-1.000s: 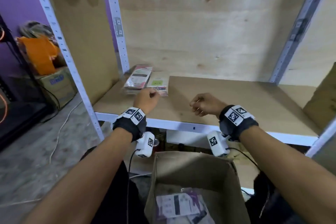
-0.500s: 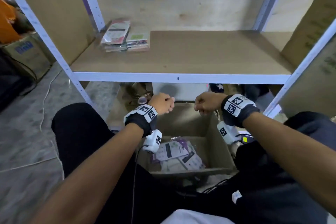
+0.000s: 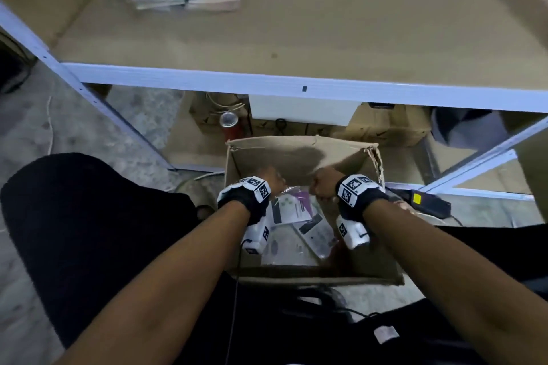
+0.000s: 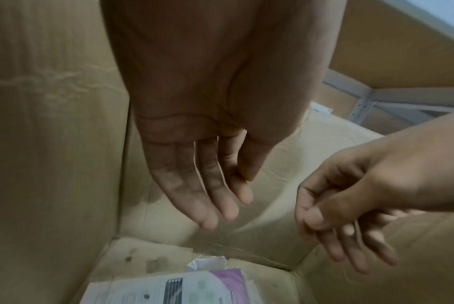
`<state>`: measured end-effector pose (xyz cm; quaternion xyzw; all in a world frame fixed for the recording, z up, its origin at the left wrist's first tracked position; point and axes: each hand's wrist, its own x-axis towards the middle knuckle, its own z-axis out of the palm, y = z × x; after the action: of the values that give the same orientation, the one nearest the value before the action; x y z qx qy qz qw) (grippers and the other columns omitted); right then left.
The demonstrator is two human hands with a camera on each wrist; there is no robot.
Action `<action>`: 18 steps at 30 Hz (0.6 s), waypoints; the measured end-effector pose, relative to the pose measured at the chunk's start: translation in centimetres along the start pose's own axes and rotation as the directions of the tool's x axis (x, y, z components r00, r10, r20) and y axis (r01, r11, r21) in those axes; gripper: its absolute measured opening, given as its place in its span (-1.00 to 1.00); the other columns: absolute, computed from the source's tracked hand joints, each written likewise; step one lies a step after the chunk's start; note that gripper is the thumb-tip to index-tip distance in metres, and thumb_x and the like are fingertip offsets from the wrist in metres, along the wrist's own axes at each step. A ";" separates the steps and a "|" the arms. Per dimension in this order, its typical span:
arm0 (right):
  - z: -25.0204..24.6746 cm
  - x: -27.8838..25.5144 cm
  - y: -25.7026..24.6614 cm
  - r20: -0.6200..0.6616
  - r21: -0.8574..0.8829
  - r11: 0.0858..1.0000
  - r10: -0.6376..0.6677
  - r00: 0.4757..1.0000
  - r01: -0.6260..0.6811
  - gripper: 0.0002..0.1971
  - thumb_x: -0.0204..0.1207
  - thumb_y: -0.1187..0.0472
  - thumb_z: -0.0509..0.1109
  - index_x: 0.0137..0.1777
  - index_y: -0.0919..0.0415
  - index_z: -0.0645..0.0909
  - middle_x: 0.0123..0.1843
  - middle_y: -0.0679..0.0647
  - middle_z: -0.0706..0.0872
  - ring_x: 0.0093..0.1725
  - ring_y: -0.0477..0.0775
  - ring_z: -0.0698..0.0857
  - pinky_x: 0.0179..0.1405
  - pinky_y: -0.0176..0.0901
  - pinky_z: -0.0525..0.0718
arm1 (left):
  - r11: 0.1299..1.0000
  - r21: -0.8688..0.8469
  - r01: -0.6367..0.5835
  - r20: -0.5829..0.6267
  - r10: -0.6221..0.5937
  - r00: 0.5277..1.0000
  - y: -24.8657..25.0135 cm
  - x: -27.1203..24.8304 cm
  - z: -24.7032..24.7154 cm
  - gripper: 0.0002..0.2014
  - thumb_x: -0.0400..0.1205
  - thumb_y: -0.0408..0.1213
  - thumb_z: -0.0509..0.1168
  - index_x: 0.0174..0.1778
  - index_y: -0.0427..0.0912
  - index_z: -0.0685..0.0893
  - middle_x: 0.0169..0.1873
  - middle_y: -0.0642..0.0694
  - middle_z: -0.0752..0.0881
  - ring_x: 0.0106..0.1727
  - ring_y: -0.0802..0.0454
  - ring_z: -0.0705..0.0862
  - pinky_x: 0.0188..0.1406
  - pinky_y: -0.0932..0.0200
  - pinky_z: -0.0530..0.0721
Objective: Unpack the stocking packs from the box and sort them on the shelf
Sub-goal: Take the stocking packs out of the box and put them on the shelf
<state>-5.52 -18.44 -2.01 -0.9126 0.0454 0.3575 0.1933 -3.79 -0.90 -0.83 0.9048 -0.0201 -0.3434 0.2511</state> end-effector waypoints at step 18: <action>8.0 10.6 0.2 0.007 -0.276 0.956 -0.105 0.994 0.102 -0.59 0.60 0.32 0.38 0.45 0.26 0.56 0.46 0.28 0.56 0.41 0.33 0.59 0.30 0.10 0.62 | 0.984 0.139 0.116 0.011 -0.118 0.993 -3.3 3.4 2.2 -0.64 0.78 -0.22 0.10 0.29 -0.35 0.69 0.34 -0.31 0.68 0.37 -0.24 0.64 0.40 -0.05 0.58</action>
<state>-2.79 -14.92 -14.51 -0.9331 -0.0519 0.3460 0.0826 -3.04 0.33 -5.90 0.9162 0.0070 -0.3641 0.1672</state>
